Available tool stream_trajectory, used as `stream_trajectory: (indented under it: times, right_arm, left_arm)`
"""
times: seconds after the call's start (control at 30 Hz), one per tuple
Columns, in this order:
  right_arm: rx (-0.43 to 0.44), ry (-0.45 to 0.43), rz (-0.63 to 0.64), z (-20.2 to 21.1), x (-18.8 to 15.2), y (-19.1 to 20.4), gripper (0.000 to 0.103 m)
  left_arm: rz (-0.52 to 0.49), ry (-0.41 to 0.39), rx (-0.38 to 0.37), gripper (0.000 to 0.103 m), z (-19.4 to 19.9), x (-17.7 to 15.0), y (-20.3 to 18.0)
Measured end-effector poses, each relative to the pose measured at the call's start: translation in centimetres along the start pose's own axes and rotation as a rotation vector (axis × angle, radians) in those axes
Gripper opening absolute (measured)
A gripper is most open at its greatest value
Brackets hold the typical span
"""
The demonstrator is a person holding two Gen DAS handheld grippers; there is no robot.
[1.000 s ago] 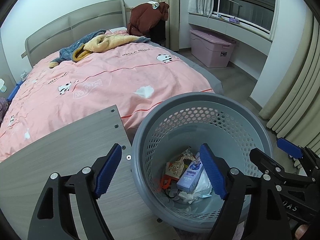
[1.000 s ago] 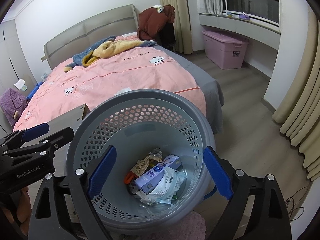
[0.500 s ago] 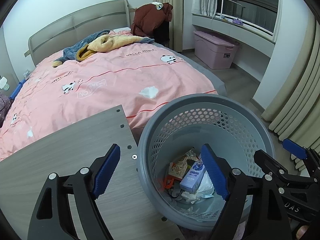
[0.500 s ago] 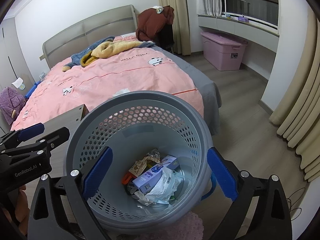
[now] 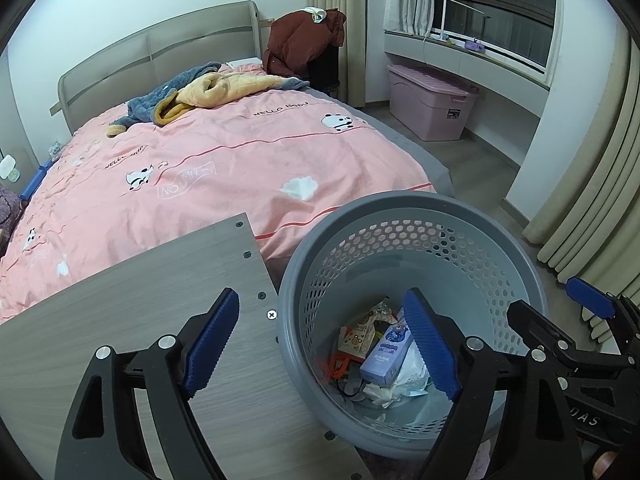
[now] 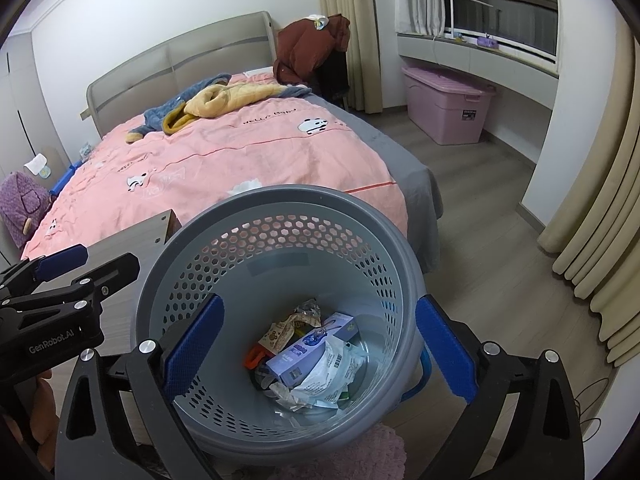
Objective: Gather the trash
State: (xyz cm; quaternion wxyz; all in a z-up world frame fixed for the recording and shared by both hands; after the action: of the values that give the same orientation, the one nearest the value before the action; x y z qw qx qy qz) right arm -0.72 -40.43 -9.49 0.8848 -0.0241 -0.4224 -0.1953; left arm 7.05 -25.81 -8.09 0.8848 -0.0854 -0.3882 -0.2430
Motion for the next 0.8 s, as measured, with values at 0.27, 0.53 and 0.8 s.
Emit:
stream_trajectory:
  times: [0.27,0.53,0.8]
  right_arm:
    - [-0.001,-0.003,-0.001,0.19,0.1,0.04,0.095]
    - [-0.002,-0.005,-0.003,0.42,0.29,-0.03,0.095]
    - [-0.003,-0.006,-0.002,0.43,0.29,-0.1,0.095]
  left_arm:
    - [-0.001,0.005,-0.005,0.081,0.12,0.03,-0.27]
    - [-0.003,0.005,-0.004,0.081,0.2,0.11,-0.38]
    - [-0.003,0.008,-0.004,0.081,0.25,0.14,-0.4]
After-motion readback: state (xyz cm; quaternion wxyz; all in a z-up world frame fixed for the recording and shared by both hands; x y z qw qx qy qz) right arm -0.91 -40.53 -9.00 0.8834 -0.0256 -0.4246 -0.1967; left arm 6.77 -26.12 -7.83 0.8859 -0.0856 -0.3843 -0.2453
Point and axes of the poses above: each gripper's, at about its wrist camera, not at the fingertips, and z roughly against the way its jaws point, y to its left, x to its top, the point moved 8 cm from there along -z, roughly the way its jaws point, and after that the axes turned 6 degrees about -y, right-handed, at the moved point
